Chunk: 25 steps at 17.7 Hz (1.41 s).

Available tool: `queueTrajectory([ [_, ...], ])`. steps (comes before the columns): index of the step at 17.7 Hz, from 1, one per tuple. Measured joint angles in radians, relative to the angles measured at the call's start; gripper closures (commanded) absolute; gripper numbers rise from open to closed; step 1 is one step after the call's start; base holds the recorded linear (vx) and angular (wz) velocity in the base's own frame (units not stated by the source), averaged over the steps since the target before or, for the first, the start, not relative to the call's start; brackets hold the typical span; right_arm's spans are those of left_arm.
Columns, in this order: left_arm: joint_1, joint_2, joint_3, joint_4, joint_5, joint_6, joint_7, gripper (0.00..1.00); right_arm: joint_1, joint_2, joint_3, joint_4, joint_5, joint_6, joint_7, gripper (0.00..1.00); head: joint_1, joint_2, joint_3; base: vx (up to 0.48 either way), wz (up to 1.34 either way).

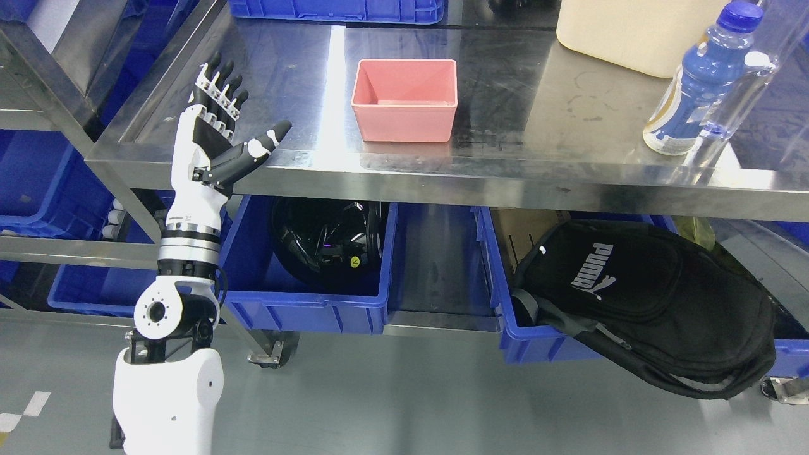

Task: Place storage box into left shelf container
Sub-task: 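Reach the left hand forward toward the pink box on the shelf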

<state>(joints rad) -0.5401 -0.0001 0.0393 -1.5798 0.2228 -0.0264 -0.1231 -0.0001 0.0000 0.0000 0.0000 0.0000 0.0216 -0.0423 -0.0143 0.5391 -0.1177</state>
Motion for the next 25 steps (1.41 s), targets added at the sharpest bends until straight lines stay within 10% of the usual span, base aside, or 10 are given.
queueTrajectory([
  [13, -0.205, 0.110, 0.013, 0.031, -0.086, -0.013, -0.439, 0.01, 0.000, 0.000, 0.000, 0.000, 0.000, 0.000, 0.001, 0.00, 0.0000, 0.000, 0.000, 0.000, 0.00],
  [25, -0.503, 0.268, -0.206, 0.227, -0.543, -0.139, -0.843, 0.04, 0.000, 0.000, 0.000, 0.000, 0.000, 0.000, 0.000, 0.00, 0.0000, 0.000, 0.000, 0.000, 0.00],
])
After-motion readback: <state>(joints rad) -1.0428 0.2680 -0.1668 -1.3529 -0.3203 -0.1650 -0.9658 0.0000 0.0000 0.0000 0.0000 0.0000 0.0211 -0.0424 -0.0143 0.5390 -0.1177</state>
